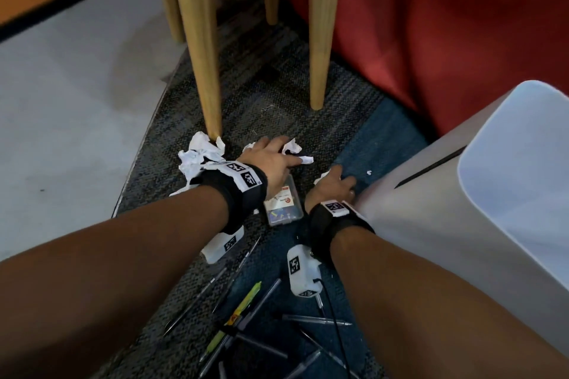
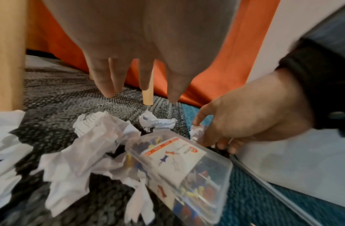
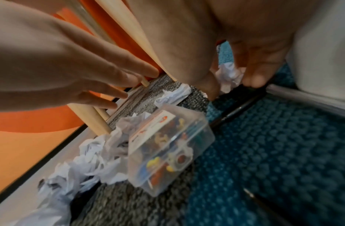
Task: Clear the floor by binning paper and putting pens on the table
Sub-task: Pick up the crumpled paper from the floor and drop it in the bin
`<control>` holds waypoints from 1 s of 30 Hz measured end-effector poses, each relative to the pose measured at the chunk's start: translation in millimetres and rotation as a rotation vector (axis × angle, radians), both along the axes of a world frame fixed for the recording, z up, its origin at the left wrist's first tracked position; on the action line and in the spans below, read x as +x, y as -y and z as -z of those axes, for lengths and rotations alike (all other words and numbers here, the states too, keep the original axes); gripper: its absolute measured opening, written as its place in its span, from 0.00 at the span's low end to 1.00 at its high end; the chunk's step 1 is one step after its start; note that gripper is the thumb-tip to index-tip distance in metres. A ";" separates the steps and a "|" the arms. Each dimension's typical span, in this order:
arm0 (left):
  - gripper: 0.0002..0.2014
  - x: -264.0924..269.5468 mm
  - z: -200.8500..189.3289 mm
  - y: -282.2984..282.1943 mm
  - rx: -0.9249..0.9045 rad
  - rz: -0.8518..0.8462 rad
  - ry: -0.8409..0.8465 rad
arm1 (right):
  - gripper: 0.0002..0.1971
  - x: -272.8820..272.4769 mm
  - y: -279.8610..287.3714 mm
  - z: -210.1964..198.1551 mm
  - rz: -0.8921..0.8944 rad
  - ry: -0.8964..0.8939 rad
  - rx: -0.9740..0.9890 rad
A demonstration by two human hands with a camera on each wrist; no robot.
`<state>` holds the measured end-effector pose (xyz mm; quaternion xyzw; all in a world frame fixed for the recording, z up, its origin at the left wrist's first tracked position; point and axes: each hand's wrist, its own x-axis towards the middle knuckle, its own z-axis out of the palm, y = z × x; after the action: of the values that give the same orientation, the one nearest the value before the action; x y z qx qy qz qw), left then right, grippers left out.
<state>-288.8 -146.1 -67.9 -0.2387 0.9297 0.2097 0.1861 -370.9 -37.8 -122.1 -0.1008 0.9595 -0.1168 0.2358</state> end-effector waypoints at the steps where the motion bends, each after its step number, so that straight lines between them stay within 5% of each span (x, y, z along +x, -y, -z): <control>1: 0.21 -5.3 0.9 1.9 0.007 0.006 0.057 | 0.27 -1.2 -1.6 2.4 -0.020 -0.004 0.010; 5: 0.22 -24.6 11.3 5.9 -0.017 0.072 0.213 | 0.25 -8.7 -6.0 8.8 -0.001 -0.036 0.025; 10: 0.23 -33.2 34.0 5.0 0.001 0.173 0.283 | 0.34 -21.4 -0.2 8.0 0.075 -0.023 0.049; 21: 0.21 -30.3 42.5 -0.8 0.031 0.167 0.072 | 0.32 -58.3 16.5 17.6 0.241 0.026 0.072; 25: 0.23 -29.8 32.7 -7.6 0.028 0.162 -0.002 | 0.25 -69.7 10.4 21.7 -0.053 0.070 0.187; 30: 0.24 -24.1 32.1 -12.5 0.068 0.156 0.008 | 0.18 -80.3 -2.4 8.6 -0.244 -0.081 0.263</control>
<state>-312.9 -133.7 -100.0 -0.1602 0.9371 0.2250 0.2136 -451.2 -35.4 -130.8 -0.1892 0.9559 0.0433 0.2206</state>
